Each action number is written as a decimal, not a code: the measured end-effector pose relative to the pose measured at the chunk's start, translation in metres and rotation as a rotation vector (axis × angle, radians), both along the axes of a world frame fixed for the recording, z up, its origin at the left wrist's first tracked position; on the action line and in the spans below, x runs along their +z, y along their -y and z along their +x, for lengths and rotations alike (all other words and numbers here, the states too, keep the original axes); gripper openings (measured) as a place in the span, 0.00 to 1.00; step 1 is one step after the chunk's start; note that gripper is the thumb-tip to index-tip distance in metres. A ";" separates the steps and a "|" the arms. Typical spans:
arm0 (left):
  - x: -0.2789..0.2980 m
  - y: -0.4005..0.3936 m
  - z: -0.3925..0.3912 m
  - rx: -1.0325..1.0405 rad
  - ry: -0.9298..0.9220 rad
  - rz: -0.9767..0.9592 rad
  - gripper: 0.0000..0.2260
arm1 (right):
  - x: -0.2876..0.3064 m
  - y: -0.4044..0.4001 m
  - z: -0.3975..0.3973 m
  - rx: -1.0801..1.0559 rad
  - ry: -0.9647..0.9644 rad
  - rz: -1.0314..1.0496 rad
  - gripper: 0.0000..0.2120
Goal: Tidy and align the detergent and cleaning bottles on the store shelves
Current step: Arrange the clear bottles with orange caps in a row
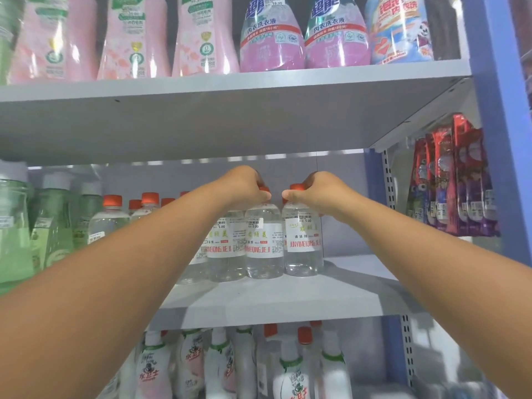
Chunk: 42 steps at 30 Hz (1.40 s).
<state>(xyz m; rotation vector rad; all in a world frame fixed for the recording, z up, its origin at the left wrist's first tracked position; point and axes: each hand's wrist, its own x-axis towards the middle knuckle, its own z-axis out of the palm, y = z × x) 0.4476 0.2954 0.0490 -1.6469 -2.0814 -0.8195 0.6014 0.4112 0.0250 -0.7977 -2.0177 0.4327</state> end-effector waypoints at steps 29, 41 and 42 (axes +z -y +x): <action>-0.019 0.008 0.016 0.051 0.075 0.122 0.19 | -0.028 -0.002 -0.007 0.037 -0.185 -0.048 0.19; -0.317 0.082 0.060 -0.263 0.687 0.648 0.09 | -0.286 0.079 0.090 0.027 -0.638 0.058 0.11; -0.336 0.062 0.056 -0.189 0.770 0.471 0.15 | -0.309 0.063 0.079 -0.006 -0.533 -0.079 0.13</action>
